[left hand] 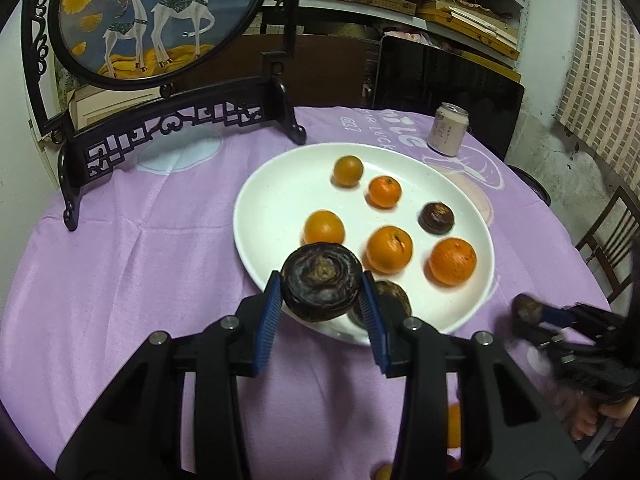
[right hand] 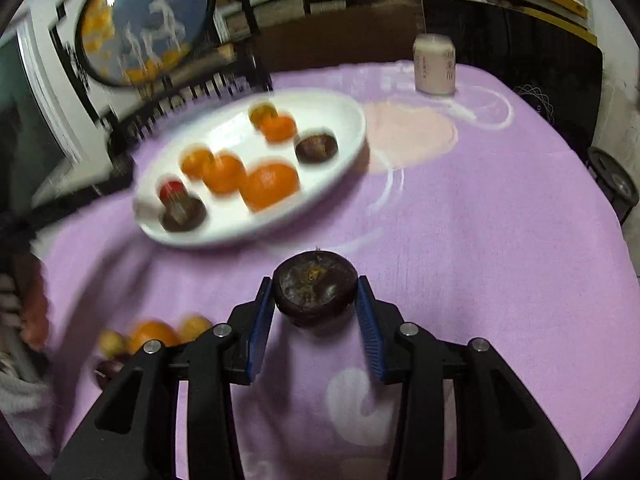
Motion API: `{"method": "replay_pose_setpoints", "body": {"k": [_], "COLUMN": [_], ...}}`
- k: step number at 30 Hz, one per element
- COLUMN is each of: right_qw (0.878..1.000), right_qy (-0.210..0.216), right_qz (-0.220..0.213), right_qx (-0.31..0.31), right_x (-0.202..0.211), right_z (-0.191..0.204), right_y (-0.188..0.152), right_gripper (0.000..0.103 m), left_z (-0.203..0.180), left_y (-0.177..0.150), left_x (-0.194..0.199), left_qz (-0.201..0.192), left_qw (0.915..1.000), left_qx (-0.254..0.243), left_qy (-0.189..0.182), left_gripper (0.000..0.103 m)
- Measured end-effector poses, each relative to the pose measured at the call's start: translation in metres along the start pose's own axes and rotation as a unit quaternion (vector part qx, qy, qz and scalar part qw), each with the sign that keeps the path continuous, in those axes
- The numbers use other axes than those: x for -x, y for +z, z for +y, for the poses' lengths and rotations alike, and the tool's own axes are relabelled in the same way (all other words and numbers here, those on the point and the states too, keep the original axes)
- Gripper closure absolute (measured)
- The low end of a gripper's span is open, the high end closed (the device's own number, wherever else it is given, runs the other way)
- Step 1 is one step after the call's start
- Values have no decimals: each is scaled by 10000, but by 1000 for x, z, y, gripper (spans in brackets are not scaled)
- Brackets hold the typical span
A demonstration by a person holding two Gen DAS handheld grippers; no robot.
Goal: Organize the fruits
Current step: 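Carry both water chestnuts to the white plate and release them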
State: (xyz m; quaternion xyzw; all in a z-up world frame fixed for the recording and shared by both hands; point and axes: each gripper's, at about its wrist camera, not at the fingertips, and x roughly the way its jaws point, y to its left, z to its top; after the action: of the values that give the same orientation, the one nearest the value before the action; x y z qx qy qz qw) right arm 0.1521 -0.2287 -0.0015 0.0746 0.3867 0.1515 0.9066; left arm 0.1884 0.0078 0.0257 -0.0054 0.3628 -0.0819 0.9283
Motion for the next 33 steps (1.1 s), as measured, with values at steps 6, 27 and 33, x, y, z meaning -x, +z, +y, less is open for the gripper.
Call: {"method": "replay_pose_setpoints", "body": {"k": [6,27,33], "right_qw": [9983,9983,9986], "right_qy": [549,540,491], "right_qz": [-163,-61,-160], "right_qx": [73,-212,-79], "right_x": [-14,-7,16], "right_z": [37,29,31], "right_y": [43,9,-17], "right_gripper": [62,32,27], "left_z": [1,0,-5], "left_y": [21,-12,-50], "left_x": [-17,-3,21], "left_qz": [-10,-35,88], "left_qw": [9999,9991,9982], "left_qx": [-29,-167,-354], "left_qy": [121,387,466], "left_gripper": [63,22,18]}}
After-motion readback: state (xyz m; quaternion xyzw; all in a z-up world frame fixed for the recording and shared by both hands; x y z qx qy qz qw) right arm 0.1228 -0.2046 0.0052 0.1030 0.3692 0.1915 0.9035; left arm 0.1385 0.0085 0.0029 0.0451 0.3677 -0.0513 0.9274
